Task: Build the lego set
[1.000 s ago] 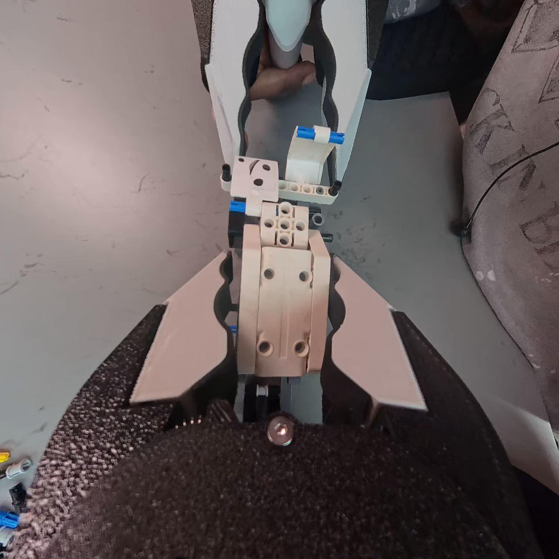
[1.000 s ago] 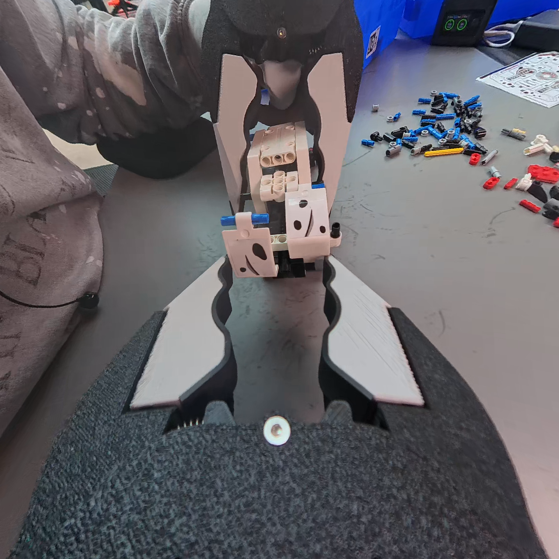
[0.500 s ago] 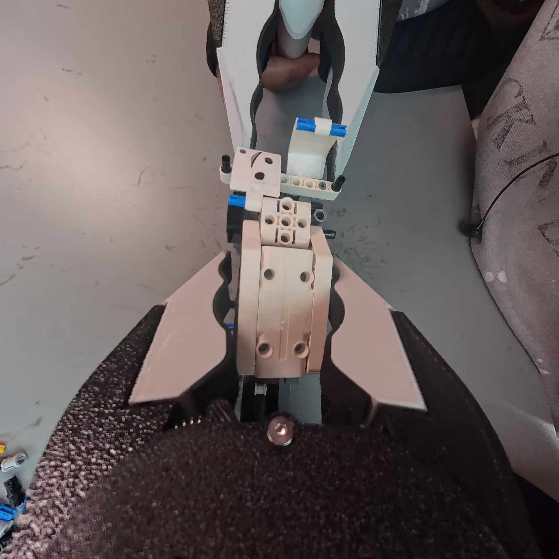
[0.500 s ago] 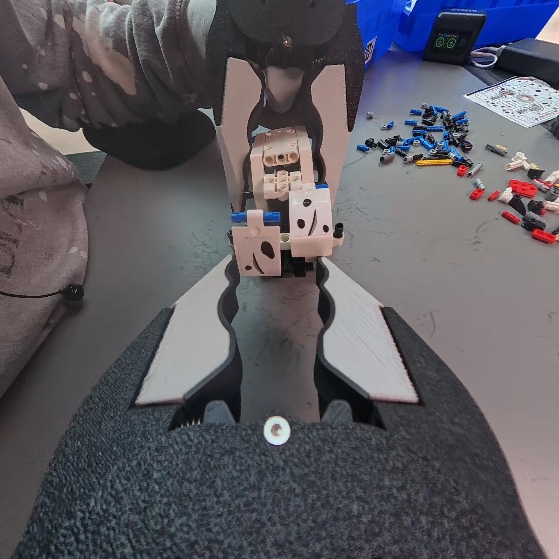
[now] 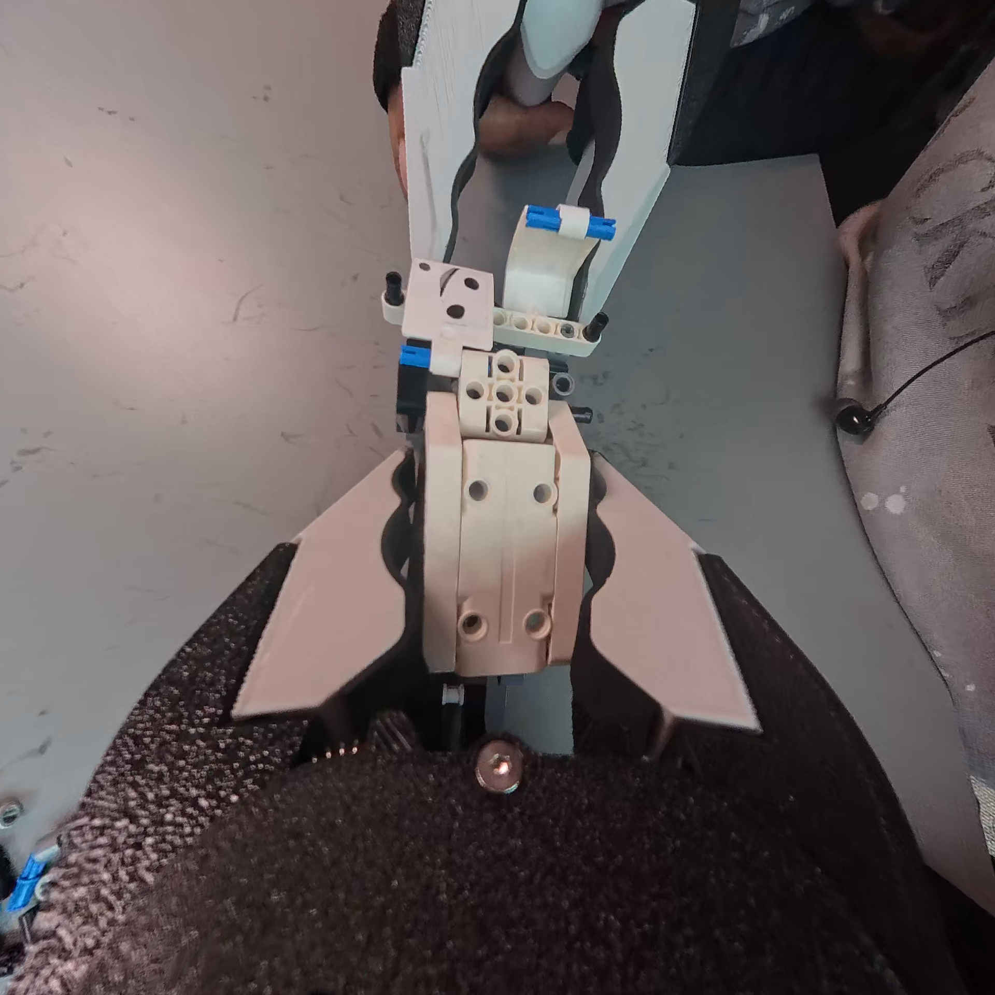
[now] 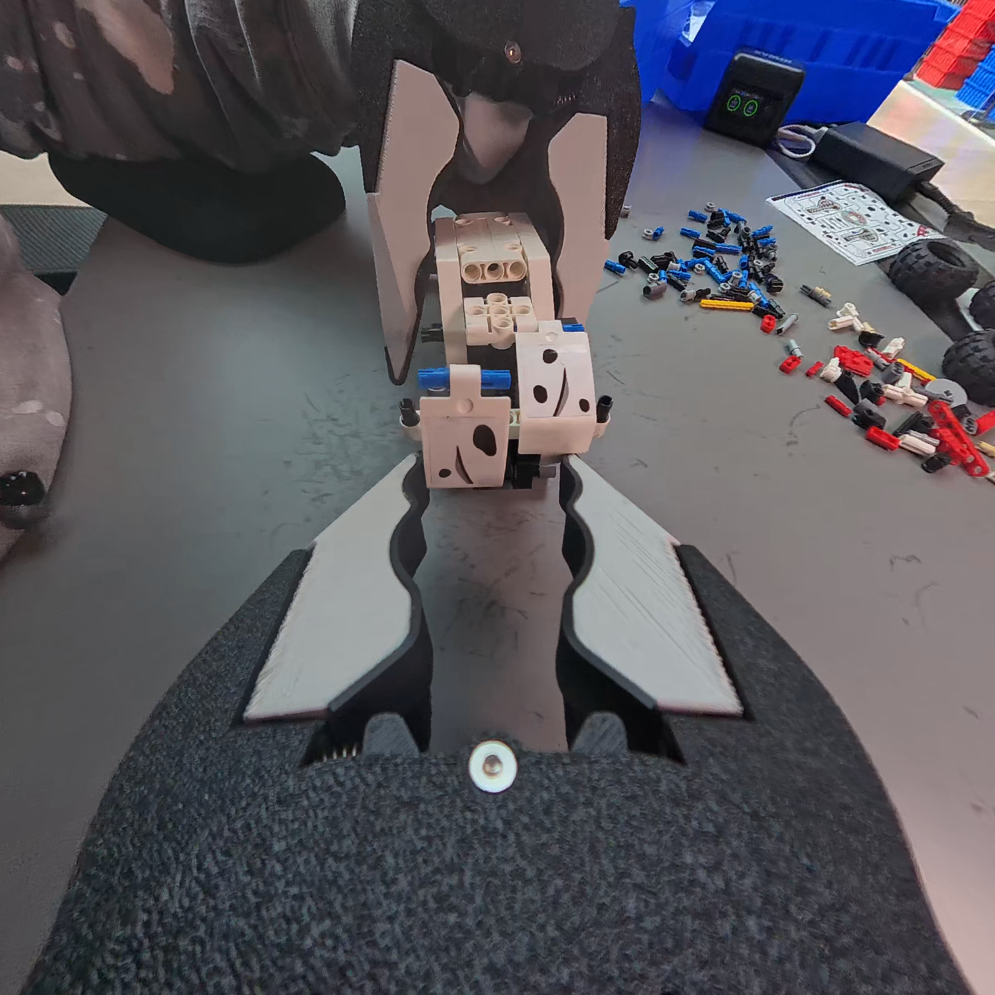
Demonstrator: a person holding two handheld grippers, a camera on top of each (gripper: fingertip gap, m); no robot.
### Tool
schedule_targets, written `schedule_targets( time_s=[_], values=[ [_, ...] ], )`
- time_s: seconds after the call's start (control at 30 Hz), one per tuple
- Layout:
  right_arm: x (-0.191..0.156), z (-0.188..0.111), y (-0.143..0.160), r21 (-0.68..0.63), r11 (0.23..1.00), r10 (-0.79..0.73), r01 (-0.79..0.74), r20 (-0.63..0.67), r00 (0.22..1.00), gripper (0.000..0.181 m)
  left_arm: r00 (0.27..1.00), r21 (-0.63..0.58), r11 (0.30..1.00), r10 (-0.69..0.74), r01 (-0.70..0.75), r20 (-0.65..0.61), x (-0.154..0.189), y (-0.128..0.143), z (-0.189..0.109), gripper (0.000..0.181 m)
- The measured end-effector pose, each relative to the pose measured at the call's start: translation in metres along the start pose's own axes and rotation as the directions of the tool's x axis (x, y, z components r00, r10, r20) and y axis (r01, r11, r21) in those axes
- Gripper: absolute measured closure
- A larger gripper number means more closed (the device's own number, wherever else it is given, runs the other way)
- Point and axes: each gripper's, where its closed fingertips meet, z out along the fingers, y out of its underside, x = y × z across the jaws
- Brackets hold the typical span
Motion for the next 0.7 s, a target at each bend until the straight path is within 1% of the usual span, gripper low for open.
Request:
schedule_targets(
  time_s=[0.2,0.27,0.37,0.4,0.47,0.5,0.6,0.7],
  values=[
    [0.001,0.001,0.000,-0.005,1.000,-0.031,0.031,-0.046,0.998,0.135,1.000,-0.009,1.000,0.009,-0.009,0.002,0.001,0.001,-0.001,0.119],
    [0.001,0.001,0.000,-0.008,1.000,-0.020,0.020,-0.048,0.999,0.134,1.000,-0.003,1.000,0.005,-0.005,-0.002,0.001,0.001,-0.001,0.119],
    [0.003,0.001,0.001,-0.018,1.000,0.009,-0.010,-0.059,0.998,0.133,1.000,0.050,0.999,-0.007,0.007,0.005,-0.002,-0.008,-0.005,0.118],
    [0.002,-0.001,0.002,-0.025,1.000,0.010,-0.012,-0.051,0.999,0.129,1.000,0.050,0.999,-0.008,0.008,0.004,-0.001,-0.007,-0.006,0.117],
    [-0.002,-0.008,0.003,-0.037,0.999,0.023,-0.024,-0.023,0.999,0.128,1.000,0.041,0.999,0.000,-0.001,0.024,-0.002,-0.005,-0.008,0.112],
    [-0.002,-0.013,0.002,-0.029,0.999,0.028,-0.029,-0.028,0.999,0.130,1.000,0.036,0.999,0.006,-0.007,0.030,-0.001,-0.004,-0.011,0.110],
    [-0.002,-0.028,-0.003,0.010,0.998,0.061,-0.060,-0.042,0.997,0.142,0.997,0.027,0.999,0.033,-0.035,0.066,0.002,-0.003,-0.019,0.107],
    [-0.004,-0.032,-0.004,0.027,0.996,0.082,-0.081,-0.056,0.995,0.144,0.995,0.028,0.999,0.031,-0.034,0.093,0.002,0.003,-0.026,0.106]
  ],
)
